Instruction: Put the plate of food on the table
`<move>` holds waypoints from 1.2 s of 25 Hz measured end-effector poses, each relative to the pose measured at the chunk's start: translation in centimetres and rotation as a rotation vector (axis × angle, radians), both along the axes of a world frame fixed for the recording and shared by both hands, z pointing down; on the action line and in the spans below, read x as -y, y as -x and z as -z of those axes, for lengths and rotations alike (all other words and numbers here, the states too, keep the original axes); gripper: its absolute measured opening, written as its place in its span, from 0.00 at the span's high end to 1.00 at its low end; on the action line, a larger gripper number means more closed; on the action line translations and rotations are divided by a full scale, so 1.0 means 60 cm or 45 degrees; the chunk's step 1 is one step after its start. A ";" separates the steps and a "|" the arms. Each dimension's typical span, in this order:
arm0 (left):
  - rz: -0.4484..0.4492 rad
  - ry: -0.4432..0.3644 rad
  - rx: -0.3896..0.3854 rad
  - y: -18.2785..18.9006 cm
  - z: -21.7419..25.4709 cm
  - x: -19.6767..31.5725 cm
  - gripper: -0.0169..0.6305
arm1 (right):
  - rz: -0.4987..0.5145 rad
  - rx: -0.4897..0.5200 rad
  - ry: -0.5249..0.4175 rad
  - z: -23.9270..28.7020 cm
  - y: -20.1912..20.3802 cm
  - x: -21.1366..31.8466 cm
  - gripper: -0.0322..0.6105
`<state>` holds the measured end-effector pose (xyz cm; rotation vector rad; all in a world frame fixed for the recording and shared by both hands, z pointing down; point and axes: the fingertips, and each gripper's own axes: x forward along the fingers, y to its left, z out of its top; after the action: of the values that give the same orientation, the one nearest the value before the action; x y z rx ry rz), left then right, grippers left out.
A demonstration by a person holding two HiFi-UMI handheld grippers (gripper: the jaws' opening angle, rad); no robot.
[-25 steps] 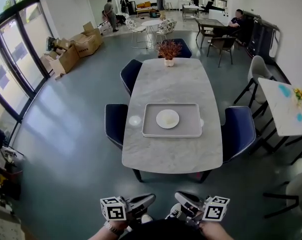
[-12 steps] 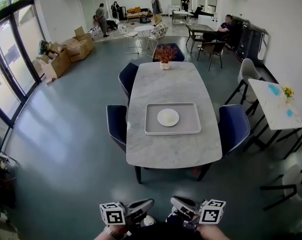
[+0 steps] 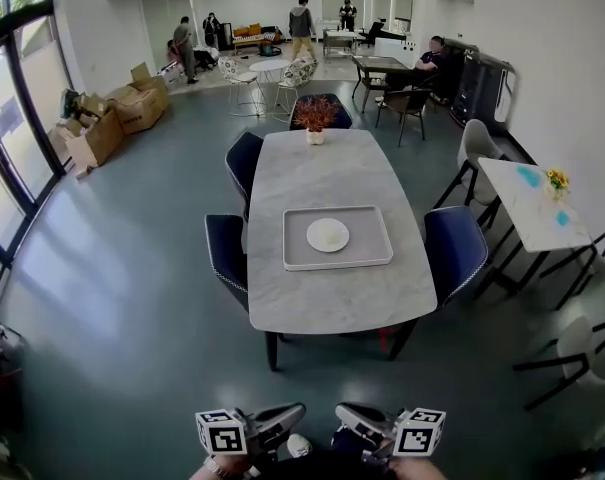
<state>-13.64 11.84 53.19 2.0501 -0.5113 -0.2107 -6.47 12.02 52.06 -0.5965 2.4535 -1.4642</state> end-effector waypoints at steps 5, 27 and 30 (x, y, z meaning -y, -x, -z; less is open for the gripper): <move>0.011 0.024 -0.038 0.012 -0.003 -0.005 0.96 | -0.020 0.028 0.032 -0.009 0.008 -0.013 0.93; 0.100 -0.053 -0.020 0.052 0.020 -0.034 0.96 | 0.054 -0.012 -0.025 0.004 0.037 -0.038 0.93; 0.100 -0.054 -0.025 0.053 0.026 -0.035 0.96 | 0.059 0.007 -0.013 0.009 0.041 -0.040 0.93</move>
<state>-16.84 13.96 51.65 2.0691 -0.5804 -0.2903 -8.94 14.42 51.54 -0.5361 2.4852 -1.4674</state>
